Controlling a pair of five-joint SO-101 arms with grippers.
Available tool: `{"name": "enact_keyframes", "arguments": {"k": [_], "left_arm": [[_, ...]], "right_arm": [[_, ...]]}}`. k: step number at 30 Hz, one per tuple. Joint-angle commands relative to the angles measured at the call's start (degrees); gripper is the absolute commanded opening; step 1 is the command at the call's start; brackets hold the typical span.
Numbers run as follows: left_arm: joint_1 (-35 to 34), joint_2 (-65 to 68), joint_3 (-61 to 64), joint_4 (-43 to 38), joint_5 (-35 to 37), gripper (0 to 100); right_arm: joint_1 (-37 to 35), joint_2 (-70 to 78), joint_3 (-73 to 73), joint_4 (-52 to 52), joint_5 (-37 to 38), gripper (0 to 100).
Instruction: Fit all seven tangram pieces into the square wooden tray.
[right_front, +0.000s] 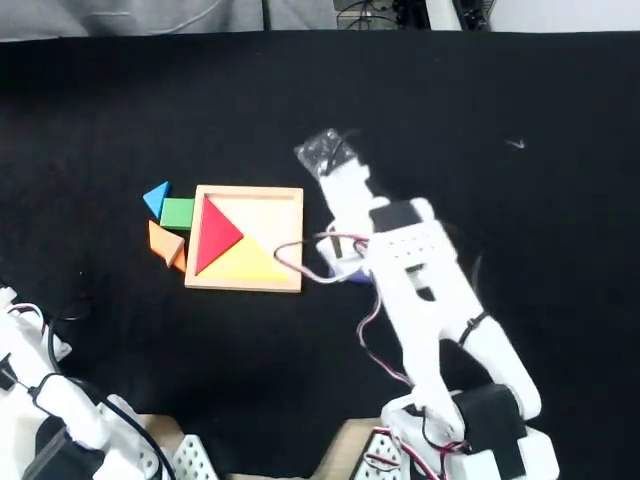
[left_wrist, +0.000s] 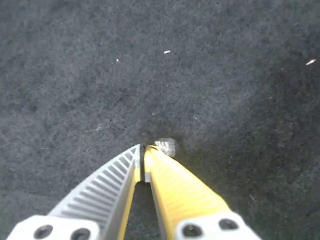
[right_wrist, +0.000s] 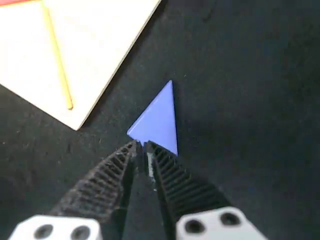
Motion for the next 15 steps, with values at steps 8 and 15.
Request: {"name": "enact_keyframes", "arguments": {"k": [8,15], "left_arm": [[1.89,-0.44,-0.31,-0.70,0.09,3],[1.54,-0.44,-0.22,-0.70,0.00,3]], "right_arm": [[-8.44,1.63,3.74,-2.99,-4.22,16.9],[-5.98,14.64,-1.80,-5.89,-7.12,16.7]]}}
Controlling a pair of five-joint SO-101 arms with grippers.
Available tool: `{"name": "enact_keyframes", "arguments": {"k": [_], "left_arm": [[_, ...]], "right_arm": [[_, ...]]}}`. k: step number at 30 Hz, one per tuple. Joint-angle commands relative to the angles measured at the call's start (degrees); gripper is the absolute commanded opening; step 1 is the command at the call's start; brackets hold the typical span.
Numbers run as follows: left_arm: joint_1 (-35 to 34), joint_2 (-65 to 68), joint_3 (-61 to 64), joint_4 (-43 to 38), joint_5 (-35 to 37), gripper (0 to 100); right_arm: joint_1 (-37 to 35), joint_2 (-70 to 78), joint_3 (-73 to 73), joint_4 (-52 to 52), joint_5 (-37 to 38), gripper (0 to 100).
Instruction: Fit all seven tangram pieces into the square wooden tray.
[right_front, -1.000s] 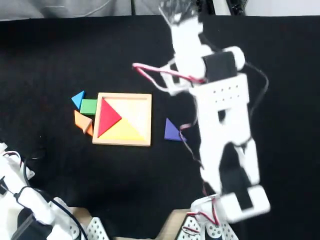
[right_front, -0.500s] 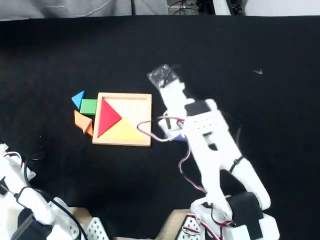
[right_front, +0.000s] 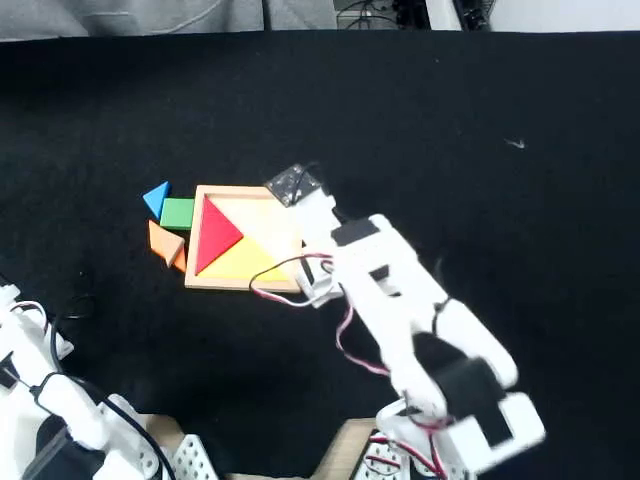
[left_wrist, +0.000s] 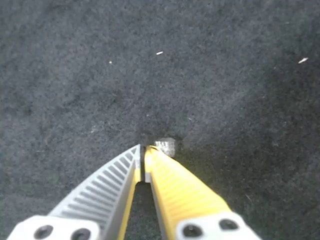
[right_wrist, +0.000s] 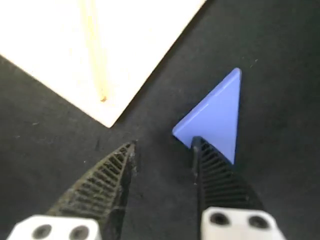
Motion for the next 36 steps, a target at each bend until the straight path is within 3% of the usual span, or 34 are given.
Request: {"name": "enact_keyframes", "arguments": {"k": [1,8,22,28,36], "left_arm": [[0.48,-0.44,-0.22,-0.70,0.00,3],[0.48,-0.44,-0.22,-0.70,0.00,3],[0.48,-0.44,-0.31,-0.70,0.00,3],[0.57,-0.44,-0.22,-0.70,0.00,3],[0.57,-0.44,-0.22,-0.70,0.00,3]], "right_arm": [[2.90,6.99,-6.64,-1.49,-1.14,16.7],[5.01,8.31,-9.89,0.35,-0.88,16.9],[6.77,1.71,-9.98,-1.23,7.38,16.7],[9.32,5.58,-9.98,-3.16,10.46,17.0],[6.95,10.59,-11.47,-4.04,10.29,17.1]]}}
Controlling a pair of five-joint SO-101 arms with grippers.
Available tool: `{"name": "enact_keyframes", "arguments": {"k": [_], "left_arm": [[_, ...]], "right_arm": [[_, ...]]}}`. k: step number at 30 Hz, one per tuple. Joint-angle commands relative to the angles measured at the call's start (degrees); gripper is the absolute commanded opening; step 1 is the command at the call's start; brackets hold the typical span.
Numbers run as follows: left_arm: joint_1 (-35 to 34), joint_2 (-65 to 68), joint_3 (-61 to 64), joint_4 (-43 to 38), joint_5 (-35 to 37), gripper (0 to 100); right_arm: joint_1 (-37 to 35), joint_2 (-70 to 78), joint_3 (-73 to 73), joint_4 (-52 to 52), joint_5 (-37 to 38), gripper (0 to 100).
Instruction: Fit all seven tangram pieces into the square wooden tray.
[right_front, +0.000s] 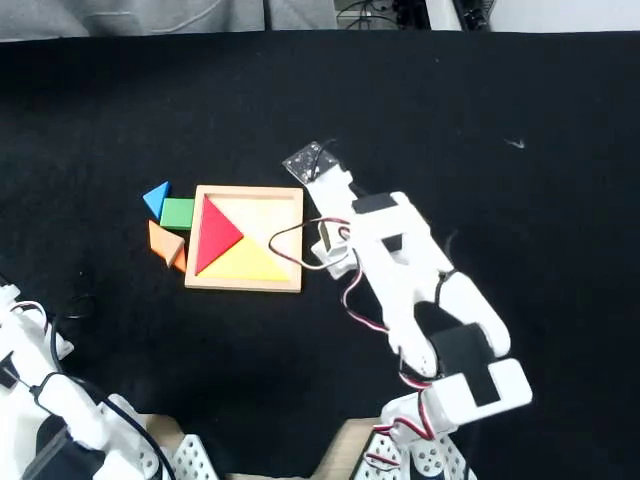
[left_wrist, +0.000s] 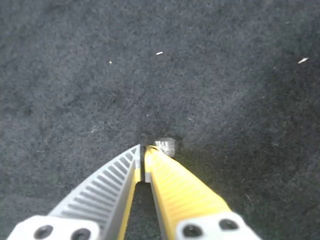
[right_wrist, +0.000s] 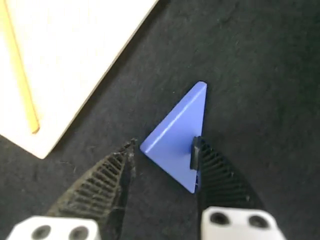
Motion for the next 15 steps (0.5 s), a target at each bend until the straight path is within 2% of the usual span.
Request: {"name": "enact_keyframes", "arguments": {"k": [1,9,15], "left_arm": [[0.57,-0.44,-0.31,-0.70,0.00,3],[0.57,-0.44,-0.31,-0.70,0.00,3],[0.48,-0.44,-0.31,-0.70,0.00,3]], "right_arm": [[-1.41,1.19,-3.12,-0.62,0.18,17.1],[-0.18,6.55,-6.99,1.05,0.44,16.5],[1.76,6.46,-9.27,1.58,2.81,9.2]]}}
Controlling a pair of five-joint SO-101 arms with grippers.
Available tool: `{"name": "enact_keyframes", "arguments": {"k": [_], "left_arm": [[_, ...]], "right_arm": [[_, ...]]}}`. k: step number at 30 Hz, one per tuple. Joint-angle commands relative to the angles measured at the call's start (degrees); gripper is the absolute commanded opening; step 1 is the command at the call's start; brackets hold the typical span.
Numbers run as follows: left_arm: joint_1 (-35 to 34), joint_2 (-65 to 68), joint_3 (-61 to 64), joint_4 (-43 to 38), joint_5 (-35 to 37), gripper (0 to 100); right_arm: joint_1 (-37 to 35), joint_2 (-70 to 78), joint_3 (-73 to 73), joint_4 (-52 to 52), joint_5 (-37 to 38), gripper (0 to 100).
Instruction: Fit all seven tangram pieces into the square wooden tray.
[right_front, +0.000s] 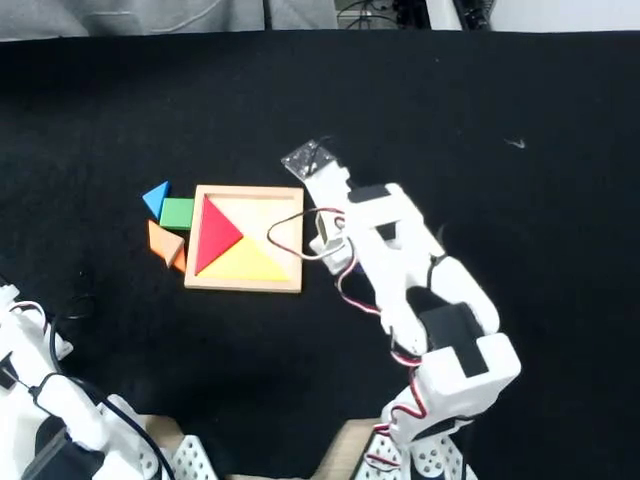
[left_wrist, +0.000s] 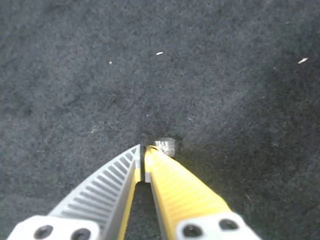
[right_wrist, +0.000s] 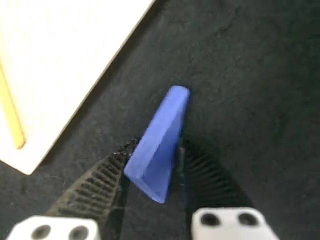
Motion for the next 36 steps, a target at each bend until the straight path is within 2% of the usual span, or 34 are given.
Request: {"name": "enact_keyframes", "arguments": {"k": [1,8,11,14,25,30,34,36], "left_arm": [[0.48,-0.44,-0.31,-0.70,0.00,3],[0.66,-0.44,-0.31,-0.70,0.00,3],[0.66,-0.44,-0.31,-0.70,0.00,3],[0.66,-0.44,-0.31,-0.70,0.00,3],[0.57,-0.44,-0.22,-0.70,0.00,3],[0.57,-0.44,-0.22,-0.70,0.00,3],[0.66,-0.44,-0.22,-0.70,0.00,3],[0.57,-0.44,-0.22,-0.70,0.00,3]], "right_arm": [[1.67,-0.22,-4.09,1.49,2.46,9.2],[3.43,-0.31,-13.58,10.46,2.81,9.0],[3.43,-0.13,-14.55,10.90,2.81,8.6],[3.16,0.31,-14.46,10.81,2.81,0.8],[3.08,-2.24,-17.19,15.21,2.81,1.1],[-2.11,-9.01,-25.36,22.59,2.64,1.1],[-8.26,-6.81,-31.87,25.85,1.85,1.1],[-10.20,-3.30,-35.30,26.11,-0.88,1.1]]}}
